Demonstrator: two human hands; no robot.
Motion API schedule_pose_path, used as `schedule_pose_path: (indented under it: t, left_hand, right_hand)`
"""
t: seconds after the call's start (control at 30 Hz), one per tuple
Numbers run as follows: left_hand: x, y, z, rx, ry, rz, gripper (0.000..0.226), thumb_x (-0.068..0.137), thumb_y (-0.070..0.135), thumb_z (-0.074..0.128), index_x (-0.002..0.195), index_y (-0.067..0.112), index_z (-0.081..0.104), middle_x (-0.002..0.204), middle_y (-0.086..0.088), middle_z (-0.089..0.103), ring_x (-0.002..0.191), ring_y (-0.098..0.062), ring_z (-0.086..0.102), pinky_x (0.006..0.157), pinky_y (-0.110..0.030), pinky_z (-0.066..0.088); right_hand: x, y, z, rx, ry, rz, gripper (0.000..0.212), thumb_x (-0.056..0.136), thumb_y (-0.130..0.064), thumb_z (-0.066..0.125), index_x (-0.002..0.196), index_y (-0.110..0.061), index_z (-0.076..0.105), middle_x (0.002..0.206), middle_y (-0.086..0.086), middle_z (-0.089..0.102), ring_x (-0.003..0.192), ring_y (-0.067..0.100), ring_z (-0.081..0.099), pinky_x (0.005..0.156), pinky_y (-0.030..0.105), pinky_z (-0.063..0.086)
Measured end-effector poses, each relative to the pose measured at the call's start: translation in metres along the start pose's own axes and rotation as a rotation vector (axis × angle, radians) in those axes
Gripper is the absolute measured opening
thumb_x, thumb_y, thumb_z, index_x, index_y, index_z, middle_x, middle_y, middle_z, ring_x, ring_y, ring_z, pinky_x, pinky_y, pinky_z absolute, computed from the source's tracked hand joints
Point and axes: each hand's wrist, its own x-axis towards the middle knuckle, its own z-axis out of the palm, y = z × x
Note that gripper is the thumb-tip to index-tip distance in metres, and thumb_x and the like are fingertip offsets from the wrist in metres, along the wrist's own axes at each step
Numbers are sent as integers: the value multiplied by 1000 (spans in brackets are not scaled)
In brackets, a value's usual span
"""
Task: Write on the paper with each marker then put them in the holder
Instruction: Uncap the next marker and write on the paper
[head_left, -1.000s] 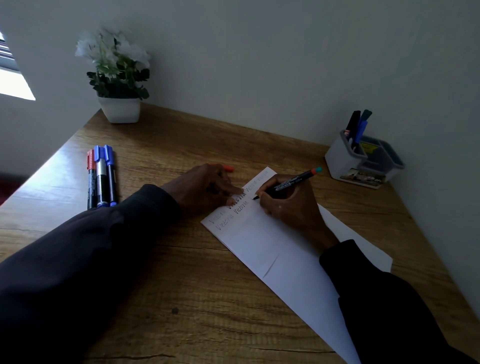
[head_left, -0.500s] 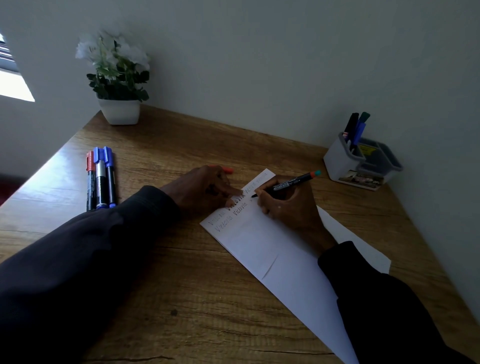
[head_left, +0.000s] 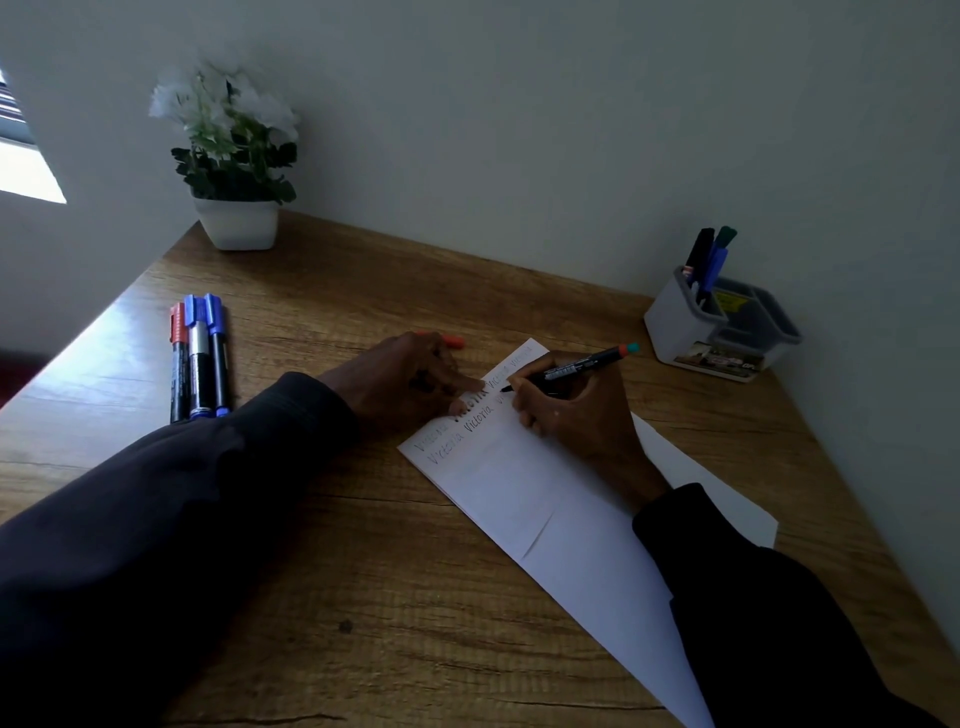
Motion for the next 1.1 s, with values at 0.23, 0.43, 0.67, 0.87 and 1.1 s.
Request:
schedule_pose_path:
  t: [0.23,0.43,0.67,0.87,1.1]
  left_hand:
    - [2,-2,2,3,-17,13,37,91,26,63,127,29,60,135,7,50,136,0,22,75,8,34]
    - [2,-1,1,-5,-9,27,37,91,25,63,128,28,60,139,3,47,127,6,19,76,12,29]
    - [1,2,-1,23,-9,33,38,92,26,62,130,29,58,143,2,44,124,7,17,74,7,33]
    - [0,4,-1,39,-21,58,39,92,21,62,131,25,57,140,0,48,132,0,21,77,13,24]
    - [0,7,-3,13,-17,37,38,92,22,61,131,22,59,143,-2,45,122,6,18,75,12,28]
  right_hand:
    - [2,1,0,-24,6,14,9,87,-7,77,81,-11,71,68,6,73,53,16,68,50,22,55]
    - [4,7,-1,-7,24,-9,8,89,-13,76,84,-8,72,71,10,74,55,22,70,50,26,57]
    - [5,5,-2,-8,31,-15,8,86,-5,77,83,-1,71,66,13,72,49,25,67,47,32,57]
    - [4,9,-1,12,45,-41,8,88,-7,76,83,-3,70,68,13,72,53,31,69,48,35,57]
    - [5,11,0,-8,44,0,8,89,-12,77,84,-10,71,72,10,74,56,27,71,50,34,58]
